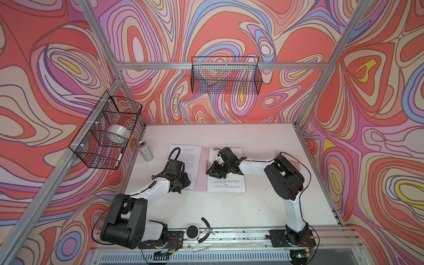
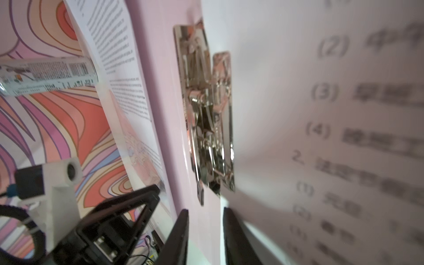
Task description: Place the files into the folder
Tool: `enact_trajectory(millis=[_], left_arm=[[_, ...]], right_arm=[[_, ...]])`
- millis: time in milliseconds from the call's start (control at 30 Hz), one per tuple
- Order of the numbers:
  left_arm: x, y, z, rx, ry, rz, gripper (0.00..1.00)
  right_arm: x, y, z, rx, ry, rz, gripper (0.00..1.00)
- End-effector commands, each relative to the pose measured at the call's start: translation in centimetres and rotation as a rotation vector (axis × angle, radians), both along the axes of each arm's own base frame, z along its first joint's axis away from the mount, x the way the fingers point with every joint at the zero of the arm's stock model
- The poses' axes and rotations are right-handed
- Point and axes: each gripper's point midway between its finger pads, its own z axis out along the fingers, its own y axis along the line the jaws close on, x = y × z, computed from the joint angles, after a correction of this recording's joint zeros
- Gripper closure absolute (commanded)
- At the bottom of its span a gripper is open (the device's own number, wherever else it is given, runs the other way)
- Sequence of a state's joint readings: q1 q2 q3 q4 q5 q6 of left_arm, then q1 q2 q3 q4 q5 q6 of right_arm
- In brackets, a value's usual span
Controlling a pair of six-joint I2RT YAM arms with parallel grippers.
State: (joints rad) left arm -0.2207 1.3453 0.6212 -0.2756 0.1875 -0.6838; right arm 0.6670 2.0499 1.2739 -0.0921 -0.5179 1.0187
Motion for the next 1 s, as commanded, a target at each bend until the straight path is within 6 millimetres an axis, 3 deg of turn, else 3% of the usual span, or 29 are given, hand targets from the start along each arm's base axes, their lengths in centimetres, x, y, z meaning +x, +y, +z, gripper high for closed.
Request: enact_trajectory(millis=[0,67,167,233,333,433,533,700,867,967], left_arm=[[1.6,0.4,4.4,0.021,-0.088,0.006,0.55],[2.6,0.6,6.8,0.036,-0.135,0.009,0.53],[3.5,1.1,9.5,0.072,-0.176,0.013,0.53],[3.9,1.5,10.7,0.101,-0.204,0.018,0.52],[4.4,2.4,12.2,0.157,-0.242,0.019,0.49],[4.8,3.0,13.2,0.189,-0.270,0.012,0.47],[5.2,3.7,13.6,0.196,-0.275,0.019,0.46],[5.3,4.3,12.9,0.187,-0.270,0.046,0.47],[5.5,4.8,11.6,0.146,-0.261,0.072,0.49],[5.9,5.5,11.3,0.102,-0.280,0.099,0.49]], right_arm=[[1.6,-5.1,3.2,-0.058,-0.064,-0.045,0.63],[2.2,-8.3,4.6,-0.103,-0.096,-0.076,0.61],[2.5,-14.2,5.2,-0.153,-0.098,-0.162,0.60],[2.0,-17.5,4.1,-0.181,-0.066,-0.212,0.59],[0.2,-20.0,2.5,-0.182,-0.025,-0.223,0.41],[-1.6,-20.5,1.2,-0.175,-0.017,-0.210,0.29],[-2.8,-20.2,0.3,-0.139,-0.009,-0.204,0.28],[-2.9,-19.4,-0.3,-0.075,-0.022,-0.190,0.28],[-2.2,-18.1,-0.8,0.008,-0.018,-0.170,0.33],[-1.9,-17.4,-1.3,0.049,-0.002,-0.153,0.45]])
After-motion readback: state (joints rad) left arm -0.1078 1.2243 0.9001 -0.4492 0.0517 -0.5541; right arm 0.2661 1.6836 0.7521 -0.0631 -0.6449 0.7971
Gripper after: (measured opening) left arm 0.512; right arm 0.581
